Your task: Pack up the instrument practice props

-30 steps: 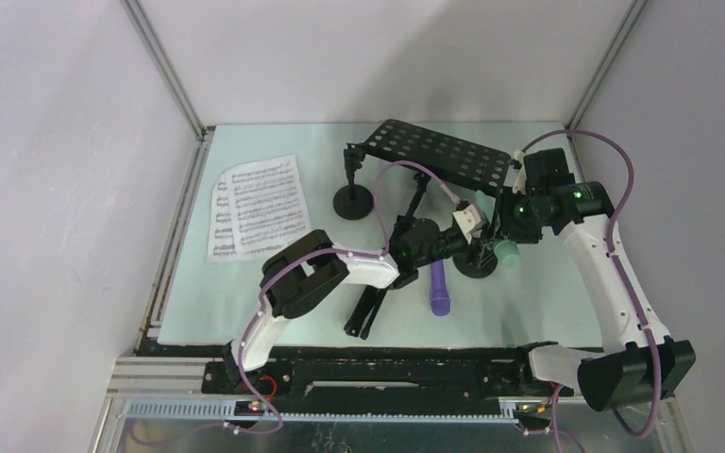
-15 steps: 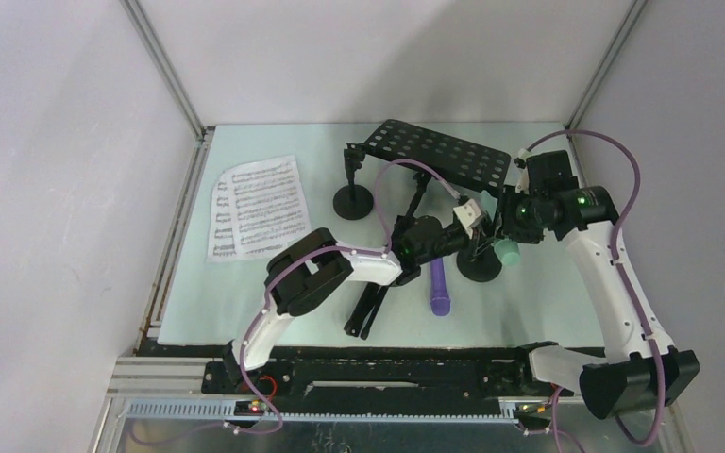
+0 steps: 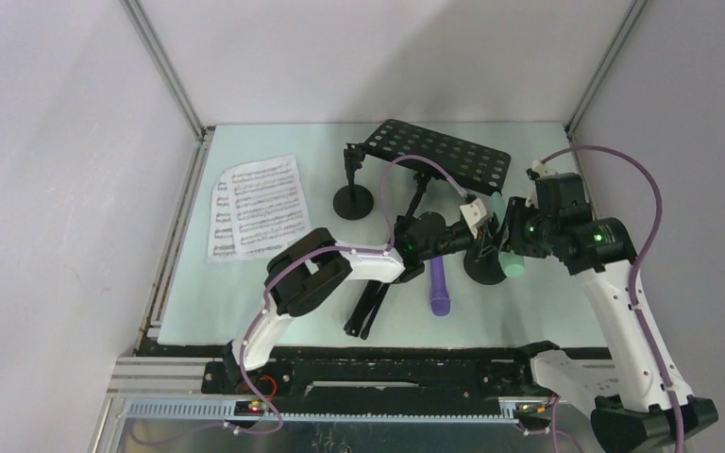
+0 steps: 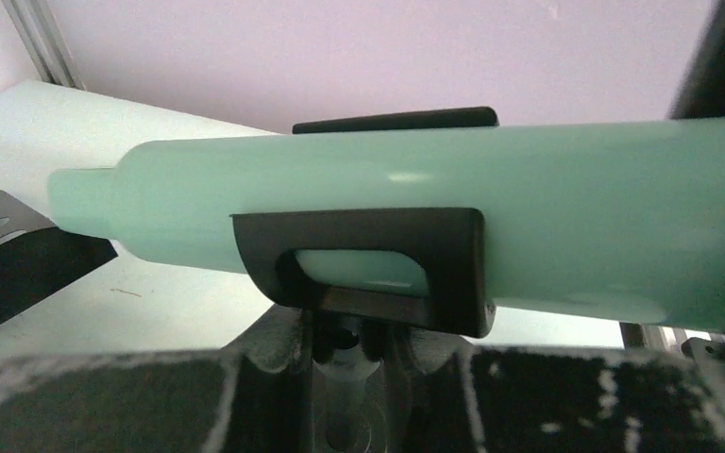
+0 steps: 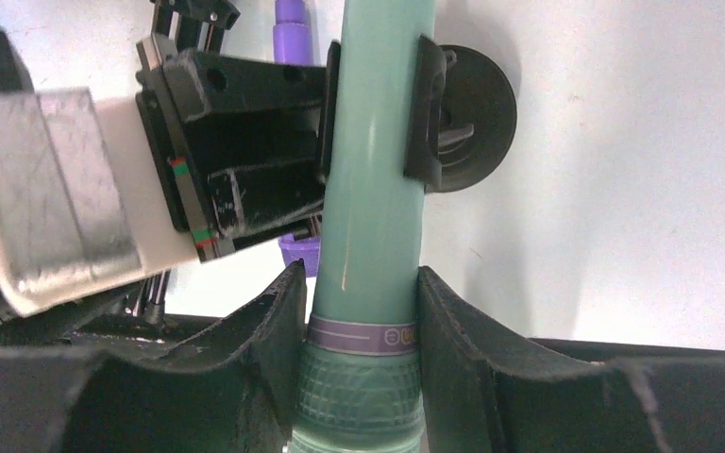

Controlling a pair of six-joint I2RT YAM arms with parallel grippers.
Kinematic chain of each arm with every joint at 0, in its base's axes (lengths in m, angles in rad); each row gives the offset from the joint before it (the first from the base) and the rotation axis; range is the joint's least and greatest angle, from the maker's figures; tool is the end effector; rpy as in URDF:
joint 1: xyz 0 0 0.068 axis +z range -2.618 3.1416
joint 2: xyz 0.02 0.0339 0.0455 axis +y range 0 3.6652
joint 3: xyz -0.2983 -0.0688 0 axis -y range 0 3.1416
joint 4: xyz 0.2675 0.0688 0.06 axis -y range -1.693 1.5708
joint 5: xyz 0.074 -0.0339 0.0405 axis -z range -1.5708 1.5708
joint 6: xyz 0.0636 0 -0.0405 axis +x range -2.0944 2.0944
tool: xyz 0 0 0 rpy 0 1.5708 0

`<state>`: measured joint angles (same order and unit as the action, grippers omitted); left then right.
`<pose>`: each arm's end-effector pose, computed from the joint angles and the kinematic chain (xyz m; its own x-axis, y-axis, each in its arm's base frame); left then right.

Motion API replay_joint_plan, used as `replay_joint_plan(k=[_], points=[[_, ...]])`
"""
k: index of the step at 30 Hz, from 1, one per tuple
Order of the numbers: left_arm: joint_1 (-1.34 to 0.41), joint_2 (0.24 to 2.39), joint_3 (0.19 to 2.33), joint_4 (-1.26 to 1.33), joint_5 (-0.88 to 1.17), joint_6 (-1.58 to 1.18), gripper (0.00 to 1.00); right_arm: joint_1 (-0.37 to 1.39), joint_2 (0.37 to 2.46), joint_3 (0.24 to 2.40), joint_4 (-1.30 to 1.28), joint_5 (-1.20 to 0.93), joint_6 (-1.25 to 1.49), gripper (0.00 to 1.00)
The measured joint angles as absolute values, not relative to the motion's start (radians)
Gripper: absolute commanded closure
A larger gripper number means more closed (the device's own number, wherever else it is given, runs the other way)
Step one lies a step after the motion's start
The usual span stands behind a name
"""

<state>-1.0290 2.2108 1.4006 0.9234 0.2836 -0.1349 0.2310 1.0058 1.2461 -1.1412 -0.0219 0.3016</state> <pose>0.2736 -0.4892 0.2156 -0.0722 -0.1304 -0.9888 0.9650 0.2415 -0.1023 0.1858 0.0451 0.3795 -0.8005 0.1168 -0.5878 -0.0045 0.9796 0.2008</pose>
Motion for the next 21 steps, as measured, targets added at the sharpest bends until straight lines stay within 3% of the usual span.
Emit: replay_joint_plan(k=[11, 21], points=[[-1.018, 2.211, 1.450, 0.818, 0.261, -0.116, 1.00, 0.263, 0.878, 1.225, -1.205, -0.017, 0.330, 1.00], [-0.908, 2.228, 1.477, 0.773, 0.088, -0.186, 1.00, 0.300, 0.730, 1.224, -1.422, -0.231, 0.347, 1.00]])
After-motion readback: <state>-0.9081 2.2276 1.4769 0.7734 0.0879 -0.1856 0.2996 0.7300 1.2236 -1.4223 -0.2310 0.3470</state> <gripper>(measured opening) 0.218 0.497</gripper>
